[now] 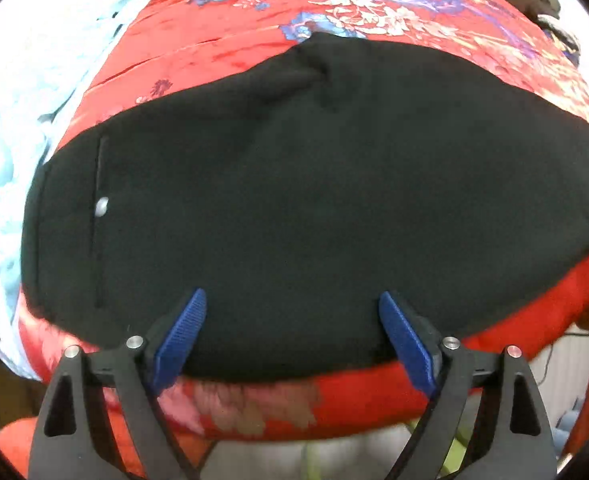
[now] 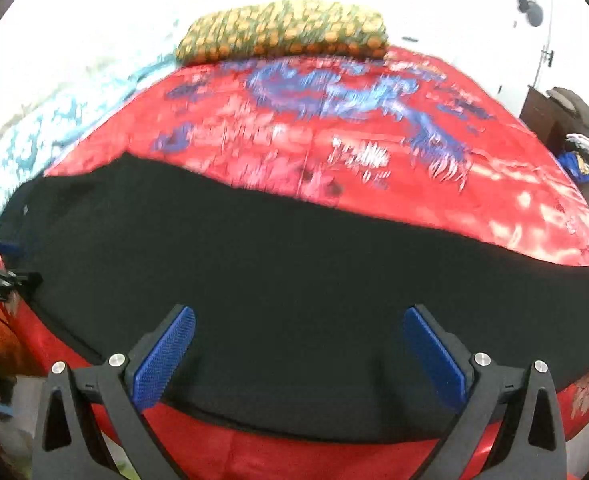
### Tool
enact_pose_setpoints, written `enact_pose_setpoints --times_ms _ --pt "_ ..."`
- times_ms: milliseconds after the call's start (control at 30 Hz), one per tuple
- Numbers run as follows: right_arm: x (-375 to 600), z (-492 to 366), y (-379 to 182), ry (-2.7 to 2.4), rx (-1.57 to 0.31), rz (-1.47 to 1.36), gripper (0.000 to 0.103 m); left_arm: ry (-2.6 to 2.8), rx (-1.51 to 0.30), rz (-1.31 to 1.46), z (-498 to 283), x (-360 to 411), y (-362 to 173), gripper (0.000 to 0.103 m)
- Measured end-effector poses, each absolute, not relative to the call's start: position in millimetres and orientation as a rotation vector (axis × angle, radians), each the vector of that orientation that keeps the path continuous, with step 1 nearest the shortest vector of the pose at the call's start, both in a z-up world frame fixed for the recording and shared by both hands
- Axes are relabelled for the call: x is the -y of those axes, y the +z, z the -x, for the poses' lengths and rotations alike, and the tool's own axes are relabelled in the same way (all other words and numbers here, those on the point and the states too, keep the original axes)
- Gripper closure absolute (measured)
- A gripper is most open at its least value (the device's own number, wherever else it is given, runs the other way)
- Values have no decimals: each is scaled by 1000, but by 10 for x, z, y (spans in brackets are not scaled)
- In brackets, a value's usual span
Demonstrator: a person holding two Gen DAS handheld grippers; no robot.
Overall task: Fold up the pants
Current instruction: 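Move both open tools over the black trousers to press them flat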
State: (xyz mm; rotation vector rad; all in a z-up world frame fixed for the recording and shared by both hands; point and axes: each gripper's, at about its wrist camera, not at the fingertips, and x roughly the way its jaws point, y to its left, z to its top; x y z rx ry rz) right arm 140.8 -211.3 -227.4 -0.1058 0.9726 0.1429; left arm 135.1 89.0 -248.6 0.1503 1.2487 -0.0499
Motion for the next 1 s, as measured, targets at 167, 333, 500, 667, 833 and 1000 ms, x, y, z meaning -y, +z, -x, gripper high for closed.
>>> enact_pose_setpoints --times_ms 167,333,500,667,833,1000 --pt "2108 -1424 -2581 150 -1076 92 0 -50 -1100 -78 -1370 -904 -2130 9" --pt "2110 -1410 -2617 145 -1058 90 0 3 -1030 -24 -1699 -1033 -2127 7" --pt "2099 -1348 -2637 132 -1023 90 0 41 -1175 -101 -1639 -1070 -2643 6" --pt "2113 -1343 -2639 133 -1016 87 0 14 -1185 -119 -1533 -1059 -2646 6" --pt "2110 -1349 -2644 126 -1018 88 0 18 -1189 -124 -1521 -1048 -2659 6" --pt "2110 -1346 -2643 127 -1010 89 0 20 -1192 -122 -1488 -1058 -2639 5"
